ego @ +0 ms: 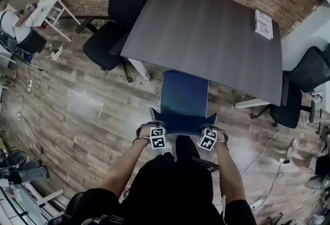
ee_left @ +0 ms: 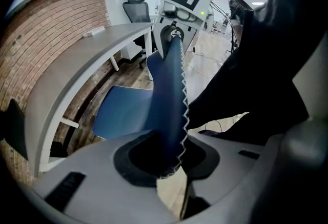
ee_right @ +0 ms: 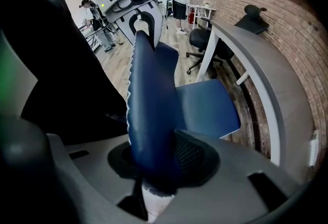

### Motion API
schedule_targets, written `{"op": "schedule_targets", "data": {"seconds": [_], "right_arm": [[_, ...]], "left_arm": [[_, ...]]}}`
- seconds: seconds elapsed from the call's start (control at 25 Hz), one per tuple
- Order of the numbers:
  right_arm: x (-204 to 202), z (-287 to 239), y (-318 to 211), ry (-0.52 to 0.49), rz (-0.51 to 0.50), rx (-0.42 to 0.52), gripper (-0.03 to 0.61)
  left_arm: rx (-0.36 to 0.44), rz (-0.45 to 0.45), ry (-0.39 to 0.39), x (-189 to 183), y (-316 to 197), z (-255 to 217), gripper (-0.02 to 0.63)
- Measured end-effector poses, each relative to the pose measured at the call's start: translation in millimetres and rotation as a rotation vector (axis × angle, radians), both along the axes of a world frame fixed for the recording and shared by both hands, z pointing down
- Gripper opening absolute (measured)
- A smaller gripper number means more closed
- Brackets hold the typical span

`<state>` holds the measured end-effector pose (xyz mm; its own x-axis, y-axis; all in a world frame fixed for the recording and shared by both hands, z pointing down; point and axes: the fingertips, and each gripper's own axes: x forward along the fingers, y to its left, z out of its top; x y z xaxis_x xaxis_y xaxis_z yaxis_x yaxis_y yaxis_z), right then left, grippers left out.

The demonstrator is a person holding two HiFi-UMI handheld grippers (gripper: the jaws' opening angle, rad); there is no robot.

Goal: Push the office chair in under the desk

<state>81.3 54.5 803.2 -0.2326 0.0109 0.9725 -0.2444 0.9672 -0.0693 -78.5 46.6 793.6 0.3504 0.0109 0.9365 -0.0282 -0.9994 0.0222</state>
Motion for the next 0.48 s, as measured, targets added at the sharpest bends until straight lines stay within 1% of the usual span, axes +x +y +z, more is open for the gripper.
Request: {"op": "schedule_targets", "data": {"seconds": [0.48], "right_arm": [[2,-1,-45,-0.007,-0.014,0.000,0.123]], "left_arm": [[-0.012,-0.020,-0.023,2,-44,-1,0.098]]}}
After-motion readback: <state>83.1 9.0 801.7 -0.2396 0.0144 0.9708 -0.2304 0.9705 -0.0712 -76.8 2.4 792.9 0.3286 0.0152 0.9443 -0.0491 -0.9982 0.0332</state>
